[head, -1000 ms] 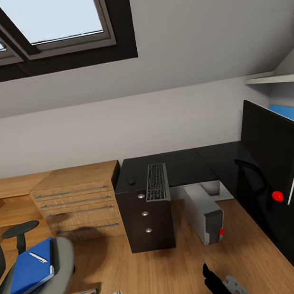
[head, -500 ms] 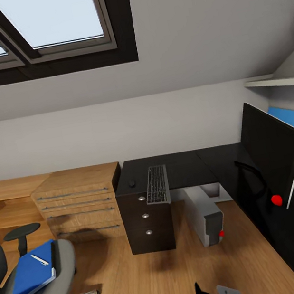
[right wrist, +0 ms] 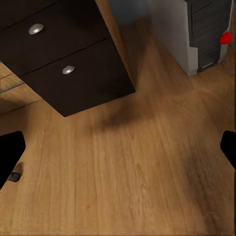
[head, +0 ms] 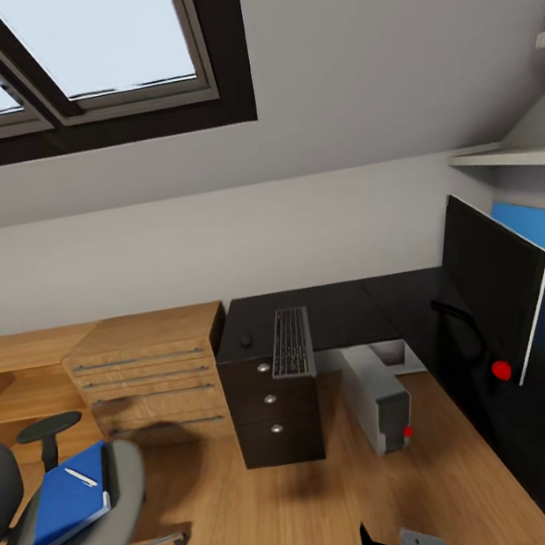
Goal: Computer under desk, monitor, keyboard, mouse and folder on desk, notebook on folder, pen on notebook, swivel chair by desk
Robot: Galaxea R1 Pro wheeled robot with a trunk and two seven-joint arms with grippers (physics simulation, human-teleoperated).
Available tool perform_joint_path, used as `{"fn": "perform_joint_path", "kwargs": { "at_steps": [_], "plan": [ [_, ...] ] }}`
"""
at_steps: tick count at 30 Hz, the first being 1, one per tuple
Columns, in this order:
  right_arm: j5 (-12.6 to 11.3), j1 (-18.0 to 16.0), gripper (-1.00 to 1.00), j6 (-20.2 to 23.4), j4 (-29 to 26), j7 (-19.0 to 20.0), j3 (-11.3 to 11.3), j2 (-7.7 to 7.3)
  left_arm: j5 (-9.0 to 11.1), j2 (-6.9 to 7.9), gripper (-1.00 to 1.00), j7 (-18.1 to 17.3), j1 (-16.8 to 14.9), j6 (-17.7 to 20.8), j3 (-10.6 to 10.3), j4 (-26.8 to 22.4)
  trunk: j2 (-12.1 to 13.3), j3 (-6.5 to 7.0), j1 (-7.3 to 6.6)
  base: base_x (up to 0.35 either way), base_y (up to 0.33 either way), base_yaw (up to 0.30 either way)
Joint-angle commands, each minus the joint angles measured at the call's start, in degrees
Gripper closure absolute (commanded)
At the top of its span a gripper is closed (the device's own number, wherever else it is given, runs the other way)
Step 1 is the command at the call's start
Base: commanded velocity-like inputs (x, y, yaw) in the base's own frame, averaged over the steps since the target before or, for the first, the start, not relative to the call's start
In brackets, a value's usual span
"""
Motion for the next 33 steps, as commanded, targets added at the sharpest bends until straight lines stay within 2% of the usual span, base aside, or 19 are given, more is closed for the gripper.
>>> {"fn": "perform_joint_path", "kwargs": {
  "at_steps": [1, 2, 7, 16, 33],
  "plan": [
    [-0.6, 0.0, -1.00, -0.3, 0.1, 0.3, 0.2, -0.01, 0.5, 0.03, -1.00, 0.3, 0.0, -0.2, -0.2, 0.1, 0.4, 0.12, -0.25, -0.275, 0.000, 0.000],
    [-0.1, 0.0, -1.00, -0.3, 0.1, 0.5, 0.4, -0.01, 0.5, 0.06, -1.00, 0.4, 0.0, -0.2, -0.1, 2.2, 0.8, 0.30, -0.47, -0.326, 0.000, 0.000],
    [1.2, 0.0, -1.00, -0.3, 0.1, 0.4, 0.2, -0.01, 0.4, 0.31, -1.00, 0.5, 0.0, -0.5, 0.1, 3.4, 2.8, 1.19, -1.57, -0.332, 0.000, 0.000],
    [1.3, 0.0, -1.00, -0.4, 0.1, 0.4, 0.4, 0.06, 0.4, 0.60, -1.00, 0.5, 0.0, -0.5, 0.1, 3.4, 6.4, 2.79, -3.55, -0.337, 0.000, 0.008],
    [1.3, 0.0, -1.00, -0.3, 0.1, 0.4, 0.3, 0.08, 0.4, 0.63, -1.00, 0.6, 0.0, -0.7, 0.1, 3.4, 13.2, 5.13, -7.28, -0.338, 0.000, 0.096]
  ]
}}
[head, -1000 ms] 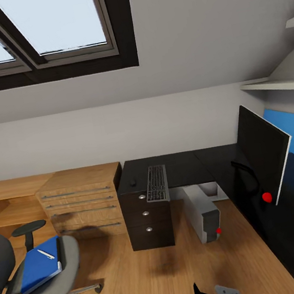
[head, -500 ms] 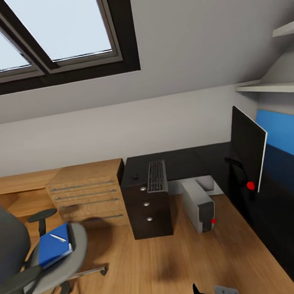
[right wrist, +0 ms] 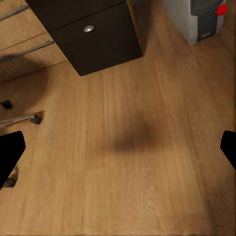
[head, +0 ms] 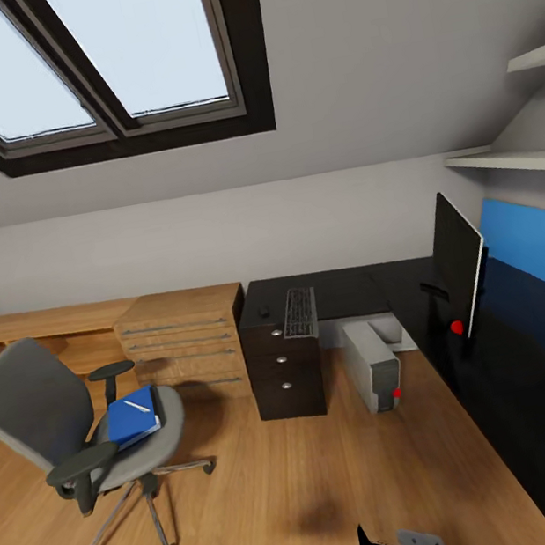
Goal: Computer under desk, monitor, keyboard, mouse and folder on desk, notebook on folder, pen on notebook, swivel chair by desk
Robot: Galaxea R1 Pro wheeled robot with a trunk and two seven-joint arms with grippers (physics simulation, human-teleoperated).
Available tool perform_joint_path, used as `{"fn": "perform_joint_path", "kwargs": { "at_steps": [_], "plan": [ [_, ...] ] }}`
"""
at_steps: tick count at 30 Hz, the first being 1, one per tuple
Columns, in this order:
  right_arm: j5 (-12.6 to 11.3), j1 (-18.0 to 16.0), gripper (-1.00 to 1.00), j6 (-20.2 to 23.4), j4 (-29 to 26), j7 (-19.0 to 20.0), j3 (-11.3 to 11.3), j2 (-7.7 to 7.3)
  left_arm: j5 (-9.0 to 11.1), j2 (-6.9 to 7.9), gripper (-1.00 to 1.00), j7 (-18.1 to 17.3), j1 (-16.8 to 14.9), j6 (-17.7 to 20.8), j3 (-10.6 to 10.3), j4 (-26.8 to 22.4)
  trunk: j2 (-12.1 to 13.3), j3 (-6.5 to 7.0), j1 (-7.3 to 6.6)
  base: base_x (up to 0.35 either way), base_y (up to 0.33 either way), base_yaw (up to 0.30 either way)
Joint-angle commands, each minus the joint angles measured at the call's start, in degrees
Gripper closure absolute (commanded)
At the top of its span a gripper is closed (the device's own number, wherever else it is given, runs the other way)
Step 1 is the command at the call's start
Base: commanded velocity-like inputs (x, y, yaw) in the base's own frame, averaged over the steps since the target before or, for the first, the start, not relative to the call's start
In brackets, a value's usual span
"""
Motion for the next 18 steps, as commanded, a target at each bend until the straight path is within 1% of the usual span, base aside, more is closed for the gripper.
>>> {"fn": "perform_joint_path", "kwargs": {
  "at_steps": [1, 5, 8, 14, 16, 17, 18],
  "plan": [
    [-0.6, -0.1, -1.00, -0.2, 0.1, 0.3, 0.2, -0.01, 0.5, 0.00, -1.00, 0.3, 0.0, -0.2, -0.2, 0.0, 0.4, 0.10, -0.26, -0.338, 0.000, 0.013],
    [-0.6, -0.1, -1.00, -0.2, 0.0, 0.3, 0.2, -0.01, 0.5, -0.02, -1.00, 0.3, 0.0, -0.2, -0.2, 0.0, 2.0, 0.80, -1.14, -0.338, -0.014, 0.006],
    [-0.7, -0.1, -1.00, -0.2, 0.0, 0.3, 0.2, -0.01, 0.5, -0.02, -1.00, 0.3, 0.0, -0.2, -0.2, 0.0, 3.2, 1.34, -1.79, -0.332, -0.094, 0.002],
    [-0.7, -0.1, -1.00, -0.2, 0.0, 0.3, 0.2, -0.01, 0.5, 0.00, -1.00, 0.3, 0.0, -0.2, -0.2, -0.1, 5.6, 2.42, -3.11, -0.276, -0.215, 0.000],
    [-0.6, -0.1, -1.00, -0.3, 0.0, 0.3, 0.1, -0.02, 0.5, 0.08, -1.00, 0.1, 0.0, -0.3, -0.2, -0.4, 6.4, 2.78, -3.55, -0.146, -0.126, 0.000],
    [-0.6, -0.1, -1.00, -1.8, -0.1, 0.4, 0.2, -0.02, 0.5, 0.19, -1.00, 0.0, 0.0, -0.4, -0.1, -1.0, 6.8, 2.96, -3.77, -0.028, -0.024, 0.000],
    [-0.6, -0.1, -1.00, -3.6, -0.2, 0.4, 0.3, -0.01, 0.6, 0.21, -1.00, 0.0, 0.0, -0.2, -0.2, -3.2, 7.2, 3.13, -3.99, -0.014, -0.012, 0.000]
  ]
}}
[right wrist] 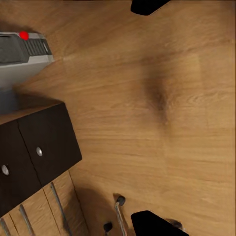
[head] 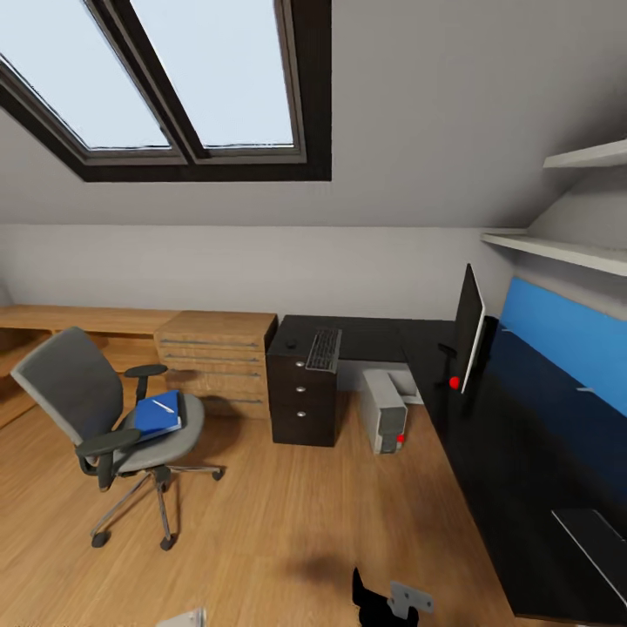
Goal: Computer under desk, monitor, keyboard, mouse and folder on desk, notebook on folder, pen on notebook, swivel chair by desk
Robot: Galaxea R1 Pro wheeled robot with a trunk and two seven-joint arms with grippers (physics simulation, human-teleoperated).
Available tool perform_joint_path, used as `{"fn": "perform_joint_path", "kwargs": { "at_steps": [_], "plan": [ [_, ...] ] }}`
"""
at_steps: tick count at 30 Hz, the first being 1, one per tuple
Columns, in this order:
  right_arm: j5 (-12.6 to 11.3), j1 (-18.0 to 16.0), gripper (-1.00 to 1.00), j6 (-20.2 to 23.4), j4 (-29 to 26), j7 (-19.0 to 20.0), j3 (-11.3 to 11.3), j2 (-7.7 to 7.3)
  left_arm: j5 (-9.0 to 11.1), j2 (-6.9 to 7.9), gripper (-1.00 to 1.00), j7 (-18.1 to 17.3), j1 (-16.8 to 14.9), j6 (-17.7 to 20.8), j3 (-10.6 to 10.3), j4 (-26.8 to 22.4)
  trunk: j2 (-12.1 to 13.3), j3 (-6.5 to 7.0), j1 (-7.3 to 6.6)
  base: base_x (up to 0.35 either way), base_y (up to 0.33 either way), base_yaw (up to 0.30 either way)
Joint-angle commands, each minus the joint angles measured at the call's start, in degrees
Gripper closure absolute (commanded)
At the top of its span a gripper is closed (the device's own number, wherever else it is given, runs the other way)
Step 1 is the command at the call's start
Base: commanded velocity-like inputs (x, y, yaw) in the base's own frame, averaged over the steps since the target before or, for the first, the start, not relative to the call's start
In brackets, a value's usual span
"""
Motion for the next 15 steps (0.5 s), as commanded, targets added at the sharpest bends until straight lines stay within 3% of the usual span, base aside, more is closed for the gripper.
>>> {"fn": "perform_joint_path", "kwargs": {
  "at_steps": [1, 7, 10, 11, 14, 15],
  "plan": [
    [-0.6, -0.1, -1.00, -1.0, -0.1, 0.3, 0.2, 0.00, 0.5, 0.02, -1.00, 0.3, 0.0, -0.1, -0.2, -1.3, 0.4, 0.09, -0.22, -0.011, -0.010, 0.000],
    [-0.8, -0.1, -1.00, -3.5, -4.2, 0.1, 0.1, 0.06, 0.5, 0.23, -1.00, 0.3, 0.0, 2.9, -0.3, -12.4, 2.8, 1.17, -1.54, -0.005, -0.004, 0.000],
    [-0.7, -0.1, -1.00, -1.6, -11.7, -0.7, 0.2, -0.02, 0.5, 0.20, -1.00, 0.3, 0.3, 11.8, -0.3, -21.8, 4.0, 1.71, -2.20, -0.001, 0.000, 0.000],
    [-0.6, -0.1, -1.00, 0.9, -15.4, -1.6, 0.1, -0.10, 0.6, 0.18, -1.00, 0.3, 0.7, 16.3, -0.4, -26.4, 4.0, 1.71, -2.20, 0.000, 0.000, 0.000],
    [-0.6, -0.1, -1.00, 6.8, -22.0, -3.7, 0.1, -0.41, 0.6, 0.14, -1.00, 0.3, 1.1, 23.0, -0.4, -33.5, 4.0, 1.71, -2.20, 0.000, 0.000, 0.000],
    [-0.3, -0.1, -1.00, 15.2, -29.6, -6.9, 0.1, -1.38, 0.7, 0.04, -1.00, 0.3, 1.3, 28.7, -0.4, -40.4, 4.0, 1.71, -2.20, 0.000, 0.000, 0.000]
  ]
}}
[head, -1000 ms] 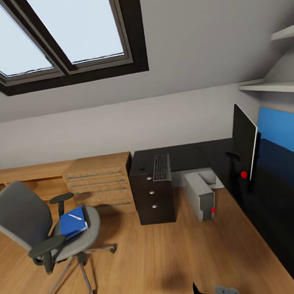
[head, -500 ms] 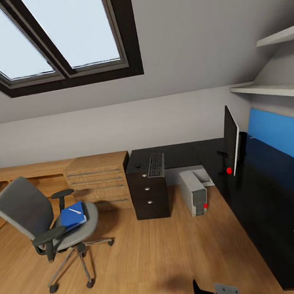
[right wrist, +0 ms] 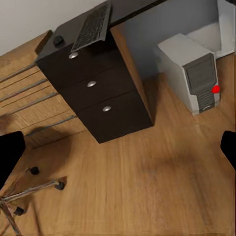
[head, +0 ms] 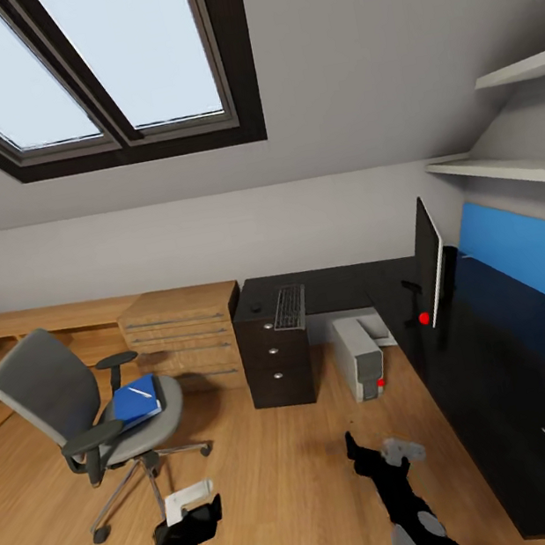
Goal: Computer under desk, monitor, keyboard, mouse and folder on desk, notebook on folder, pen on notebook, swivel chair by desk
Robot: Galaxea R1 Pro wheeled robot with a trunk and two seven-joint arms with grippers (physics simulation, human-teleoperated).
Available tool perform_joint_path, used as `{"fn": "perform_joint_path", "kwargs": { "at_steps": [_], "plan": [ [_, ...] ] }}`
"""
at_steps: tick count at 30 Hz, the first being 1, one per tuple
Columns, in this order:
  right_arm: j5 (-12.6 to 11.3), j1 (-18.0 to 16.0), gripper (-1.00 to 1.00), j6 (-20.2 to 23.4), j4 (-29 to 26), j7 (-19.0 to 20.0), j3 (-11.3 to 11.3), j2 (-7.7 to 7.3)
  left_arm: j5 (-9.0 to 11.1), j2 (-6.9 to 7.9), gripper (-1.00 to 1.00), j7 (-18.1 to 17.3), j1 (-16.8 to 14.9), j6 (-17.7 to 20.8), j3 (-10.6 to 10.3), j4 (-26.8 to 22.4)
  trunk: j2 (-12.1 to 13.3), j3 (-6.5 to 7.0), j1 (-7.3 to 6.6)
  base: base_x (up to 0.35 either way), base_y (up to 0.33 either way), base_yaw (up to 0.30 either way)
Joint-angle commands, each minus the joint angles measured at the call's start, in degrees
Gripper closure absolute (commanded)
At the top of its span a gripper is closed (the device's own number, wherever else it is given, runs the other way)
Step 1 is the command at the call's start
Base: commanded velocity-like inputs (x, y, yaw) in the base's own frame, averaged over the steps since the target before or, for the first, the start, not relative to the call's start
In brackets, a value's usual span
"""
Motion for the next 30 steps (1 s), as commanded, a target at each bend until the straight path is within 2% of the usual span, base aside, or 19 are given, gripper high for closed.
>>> {"fn": "perform_joint_path", "kwargs": {
  "at_steps": [1, 7, 9, 11, 14, 19, 21, 27, 30],
  "plan": [
    [-0.2, 0.0, -1.00, 7.1, -5.8, -3.1, 0.3, -1.22, 0.7, -0.07, -1.00, 0.5, 0.1, 3.5, -0.1, -4.7, -0.1, -0.11, 0.01, 0.000, 0.000, 0.000],
    [-0.3, 0.0, -1.00, 30.5, -17.2, -10.4, -0.4, -5.37, 0.7, -0.53, -1.00, 0.5, 0.2, 8.5, -1.0, -12.5, -0.1, -0.11, 0.01, 0.000, 0.000, 0.000],
    [-0.8, 0.0, -1.00, 35.7, -19.4, -11.5, -1.0, -6.43, 0.7, -0.86, -1.00, 0.5, 0.2, 9.2, -1.9, -13.7, -0.1, -0.11, 0.01, 0.000, 0.000, 0.000],
    [-1.2, 0.0, -1.00, 38.8, -21.0, -12.2, -1.7, -7.16, 0.7, -1.16, -1.00, 0.6, 0.2, 9.6, -2.9, -14.4, -0.1, -0.11, 0.01, 0.000, 0.000, 0.000],
    [-1.9, 0.0, -1.00, 42.0, -22.8, -13.0, -3.0, -7.95, 0.7, -1.45, -1.00, 0.6, 0.2, 10.0, -4.1, -14.9, -0.1, -0.11, 0.01, 0.000, -0.021, 0.000],
    [-2.2, 0.0, -1.00, 43.6, -24.3, -13.4, -3.8, -8.43, 0.5, -1.33, -1.00, 0.9, 0.2, 10.2, -4.6, -12.9, -0.1, -0.11, 0.01, 0.000, -0.192, 0.000],
    [-2.1, 0.1, -1.00, 43.6, -24.6, -13.5, -3.9, -8.48, 0.4, -1.32, -1.00, 3.4, 0.3, 10.0, -4.5, -11.5, -0.1, -0.11, 0.01, 0.000, -0.291, 0.000],
    [-2.2, 0.4, -1.00, 43.4, -25.4, -13.3, -4.0, -8.60, 0.5, -1.44, -1.00, 7.7, 0.6, 9.9, -4.7, -12.0, -0.1, -0.12, 0.01, 0.000, -0.308, 0.000],
    [-2.3, 0.4, -1.00, 43.4, -25.5, -13.3, -4.0, -8.63, 0.5, -1.47, -1.00, 8.2, 0.7, 9.9, -4.7, -12.0, -0.1, -0.14, 0.01, 0.000, -0.313, 0.000]
  ]
}}
